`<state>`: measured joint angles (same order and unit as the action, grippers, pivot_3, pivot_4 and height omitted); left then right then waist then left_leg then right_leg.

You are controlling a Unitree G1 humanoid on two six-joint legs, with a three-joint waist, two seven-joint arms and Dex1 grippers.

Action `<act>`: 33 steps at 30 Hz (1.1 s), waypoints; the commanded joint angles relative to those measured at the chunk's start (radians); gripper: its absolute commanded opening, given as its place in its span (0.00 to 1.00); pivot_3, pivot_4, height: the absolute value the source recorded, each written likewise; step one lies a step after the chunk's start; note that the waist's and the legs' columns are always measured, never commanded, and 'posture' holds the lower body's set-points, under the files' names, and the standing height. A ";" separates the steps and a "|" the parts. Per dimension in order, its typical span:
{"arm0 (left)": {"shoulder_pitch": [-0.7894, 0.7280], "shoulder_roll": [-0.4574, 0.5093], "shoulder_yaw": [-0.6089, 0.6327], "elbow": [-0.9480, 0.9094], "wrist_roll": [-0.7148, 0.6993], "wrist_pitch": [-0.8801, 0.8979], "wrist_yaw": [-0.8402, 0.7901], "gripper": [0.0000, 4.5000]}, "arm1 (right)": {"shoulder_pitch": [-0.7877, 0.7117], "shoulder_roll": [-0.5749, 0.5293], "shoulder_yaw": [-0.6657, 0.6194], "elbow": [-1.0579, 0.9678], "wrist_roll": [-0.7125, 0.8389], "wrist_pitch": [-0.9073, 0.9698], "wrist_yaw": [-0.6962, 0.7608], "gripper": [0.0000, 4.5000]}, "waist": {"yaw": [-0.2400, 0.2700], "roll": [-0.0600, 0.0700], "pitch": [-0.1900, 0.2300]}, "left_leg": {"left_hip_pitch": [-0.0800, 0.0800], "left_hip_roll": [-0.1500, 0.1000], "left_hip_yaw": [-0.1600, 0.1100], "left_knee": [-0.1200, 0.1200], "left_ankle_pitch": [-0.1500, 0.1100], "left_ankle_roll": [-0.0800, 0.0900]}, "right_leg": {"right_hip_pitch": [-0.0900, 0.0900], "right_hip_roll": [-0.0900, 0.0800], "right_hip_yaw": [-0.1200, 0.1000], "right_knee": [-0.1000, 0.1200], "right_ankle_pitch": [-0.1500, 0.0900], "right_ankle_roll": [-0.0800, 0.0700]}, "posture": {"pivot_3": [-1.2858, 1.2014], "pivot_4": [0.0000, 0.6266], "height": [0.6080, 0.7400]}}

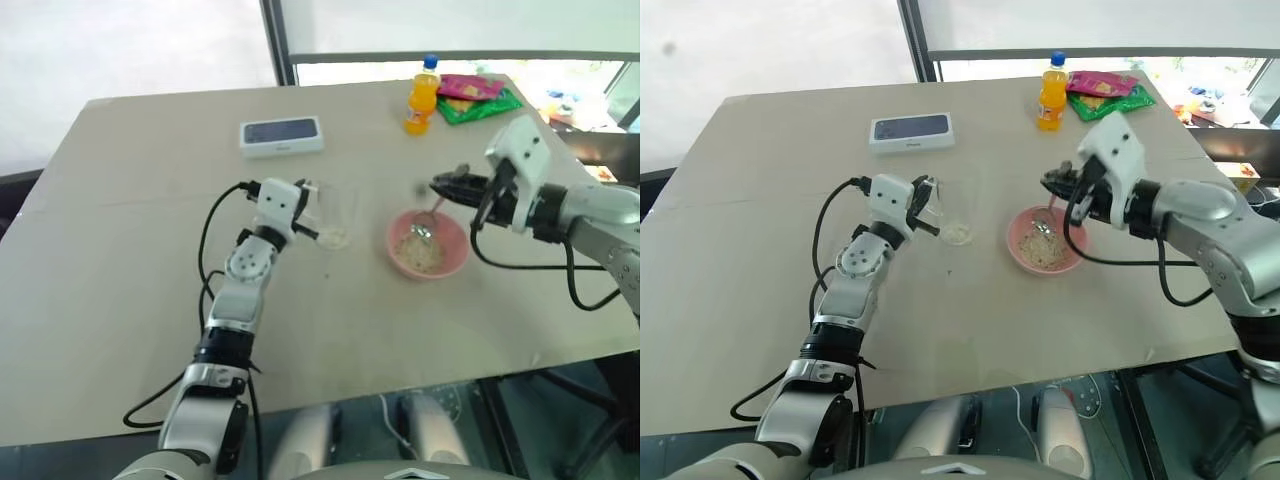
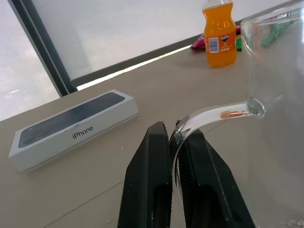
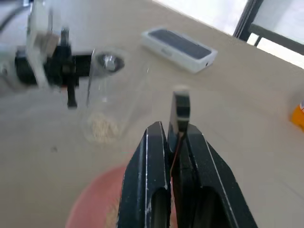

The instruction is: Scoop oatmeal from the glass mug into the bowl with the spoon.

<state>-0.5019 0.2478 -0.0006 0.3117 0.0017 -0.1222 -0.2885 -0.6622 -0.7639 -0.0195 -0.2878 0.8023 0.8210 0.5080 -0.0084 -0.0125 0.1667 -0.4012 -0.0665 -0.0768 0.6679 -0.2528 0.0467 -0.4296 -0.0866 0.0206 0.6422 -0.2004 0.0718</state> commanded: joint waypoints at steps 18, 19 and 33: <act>0.027 -0.002 -0.010 -0.057 0.018 -0.116 -0.004 0.01 | -0.229 0.402 -0.063 0.163 0.090 0.130 -0.201 0.00 | -0.003 0.001 0.000 | -0.002 -0.001 -0.001 -0.002 0.000 0.000 | -0.002 0.000 -0.001 0.000 0.000 0.000 | 0.52 0.24 1.00; 0.026 -0.001 -0.010 -0.050 0.023 -0.126 -0.003 0.01 | -0.227 0.401 -0.049 0.162 0.086 0.135 -0.182 0.00 | -0.003 0.001 0.000 | -0.002 -0.001 -0.001 -0.002 0.000 0.000 | -0.003 0.000 -0.001 0.000 0.000 0.000 | 0.52 0.24 1.00; 0.000 -0.012 -0.002 0.088 0.058 -0.246 0.058 0.00 | -0.214 0.445 -0.028 0.206 -0.082 0.011 -0.133 0.76 | -0.004 0.001 0.000 | -0.001 -0.001 -0.001 -0.001 0.000 0.000 | -0.003 0.000 -0.001 0.001 0.000 0.000 | 0.52 0.24 1.00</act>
<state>-0.4887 0.2288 -0.0095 0.4054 0.0567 -0.3392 -0.2395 -0.8489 -0.3241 -0.0095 -0.0782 0.7433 0.8835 0.3831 -0.0122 -0.0116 0.1666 -0.4024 -0.0672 -0.0780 0.6666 -0.2528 0.0465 -0.4323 -0.0863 0.0195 0.6431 -0.2003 0.0716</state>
